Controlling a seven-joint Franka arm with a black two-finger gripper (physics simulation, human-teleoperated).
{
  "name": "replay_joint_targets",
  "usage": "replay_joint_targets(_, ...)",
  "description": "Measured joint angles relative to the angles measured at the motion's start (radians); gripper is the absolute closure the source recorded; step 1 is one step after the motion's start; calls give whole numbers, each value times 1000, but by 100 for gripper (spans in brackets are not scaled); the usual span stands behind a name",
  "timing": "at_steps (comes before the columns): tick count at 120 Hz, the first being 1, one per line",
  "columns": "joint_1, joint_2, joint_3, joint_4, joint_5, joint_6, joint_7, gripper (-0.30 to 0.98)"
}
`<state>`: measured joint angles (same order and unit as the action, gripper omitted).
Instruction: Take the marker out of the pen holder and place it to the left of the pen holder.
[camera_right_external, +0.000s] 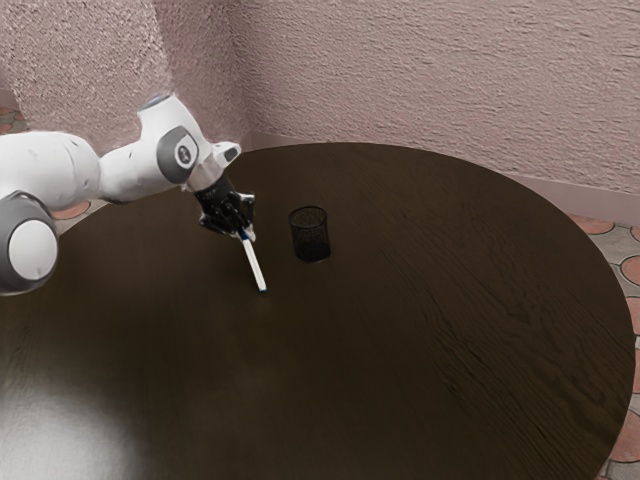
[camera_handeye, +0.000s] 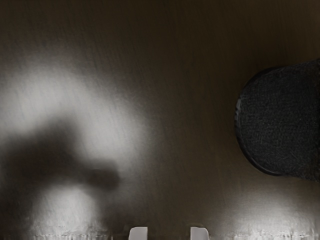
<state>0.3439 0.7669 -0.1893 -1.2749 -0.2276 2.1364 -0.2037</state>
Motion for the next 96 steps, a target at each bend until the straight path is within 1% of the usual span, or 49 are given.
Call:
replay_joint_targets(6, 41, 23, -56, 3, -30, -12, 7, 77)
replay_joint_targets(12, 69, 47, -88, 5, -65, -22, 18, 77)
replay_joint_targets(22, 93, 73, -105, 9, -146, -49, 37, 76)
replay_joint_targets(30, 99, 92, -107, 10, -191, -70, 52, 75)
replay_joint_targets(42, 101, 117, -108, 33, -242, -92, 83, 53)
replay_joint_targets(54, 105, 120, -87, 55, -266, -109, 119, 33)
replay_joint_targets(64, 107, 145, -78, 56, -280, -119, 148, 22)
replay_joint_targets(76, 108, 160, -76, 64, -290, -124, 178, 14)
replay_joint_targets(82, 108, 49, -52, 21, -261, -128, 193, 11)
replay_joint_targets(92, 105, -264, -36, -196, -160, -134, 214, 7)
replay_joint_targets(96, 104, -405, -35, -265, -118, -164, 222, 6)
